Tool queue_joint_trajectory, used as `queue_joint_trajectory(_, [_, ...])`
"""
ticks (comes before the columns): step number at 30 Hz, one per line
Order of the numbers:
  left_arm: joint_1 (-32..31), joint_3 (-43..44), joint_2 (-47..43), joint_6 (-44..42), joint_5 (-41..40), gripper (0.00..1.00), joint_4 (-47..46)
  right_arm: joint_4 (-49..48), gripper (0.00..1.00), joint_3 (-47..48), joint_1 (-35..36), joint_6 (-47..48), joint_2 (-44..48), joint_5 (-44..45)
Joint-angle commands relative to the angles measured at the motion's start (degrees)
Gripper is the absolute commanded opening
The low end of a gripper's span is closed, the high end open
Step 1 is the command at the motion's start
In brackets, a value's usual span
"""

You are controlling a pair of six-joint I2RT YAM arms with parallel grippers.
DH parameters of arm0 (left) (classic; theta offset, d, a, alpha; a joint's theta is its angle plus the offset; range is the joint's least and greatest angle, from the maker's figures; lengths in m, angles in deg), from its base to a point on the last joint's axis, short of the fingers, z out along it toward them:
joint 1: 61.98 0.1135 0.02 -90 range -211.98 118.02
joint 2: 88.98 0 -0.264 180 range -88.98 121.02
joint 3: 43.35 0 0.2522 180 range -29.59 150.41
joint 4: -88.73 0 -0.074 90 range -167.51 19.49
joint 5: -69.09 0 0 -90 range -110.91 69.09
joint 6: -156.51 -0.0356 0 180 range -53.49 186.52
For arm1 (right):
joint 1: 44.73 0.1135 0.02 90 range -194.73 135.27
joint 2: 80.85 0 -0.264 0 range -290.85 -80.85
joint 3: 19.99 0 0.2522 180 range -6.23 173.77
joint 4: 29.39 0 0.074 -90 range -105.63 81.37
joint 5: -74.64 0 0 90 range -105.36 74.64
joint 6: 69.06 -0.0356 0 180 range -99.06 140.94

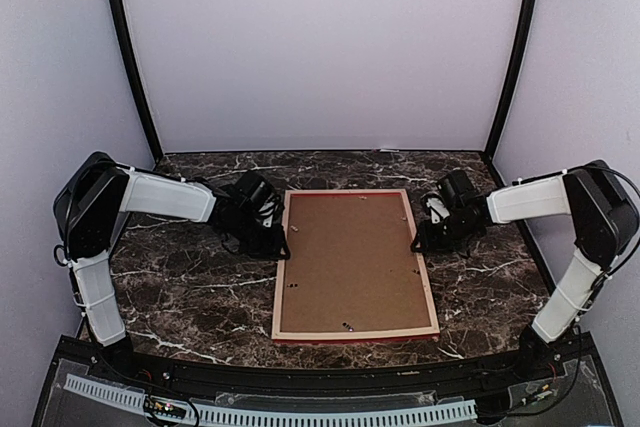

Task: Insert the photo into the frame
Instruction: Position the photo frame at the center of the board.

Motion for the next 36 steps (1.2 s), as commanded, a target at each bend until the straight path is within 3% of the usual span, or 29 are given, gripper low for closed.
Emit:
queue_joint_trajectory(1, [-0.85,-0.35,-1.32,-0.8,1.31,0.3,0.33,-1.65,0.34,-1.79,-0.15,-0.58,0.07,0.42])
queue_joint_trajectory(9, [-1.08,-1.22,-2.22,-0.81,1.29,0.36,-0.8,-1.22,0.17,-5.14,0.11,-1.2,2.7,2.23])
queue_joint_trajectory(12, [-1.28,-1.67,-2.83,-0.68,1.73,0.46,-1.76,-1.29,0.12,-6.55,0.19,-1.24,3.74,1.92])
queue_joint_trajectory(15, [-1.37,-2.75,-4.29,-0.44,2.75,0.64,-3.43,-0.82,0.09,-7.86,0.3,-1.12,5.17,1.9])
queue_joint_trajectory(24, [-1.36,-7.17,-12.54,-0.81,-1.03,0.86,-4.54,-2.67,0.05,-13.05,2.62,-5.02,10.96,2.7])
queue_joint_trajectory(36, [-1.37,-6.06,-11.49,-4.07,-3.93,0.9,-1.63,-7.82,0.06,-15.22,9.51,-13.7,13.97,5.69])
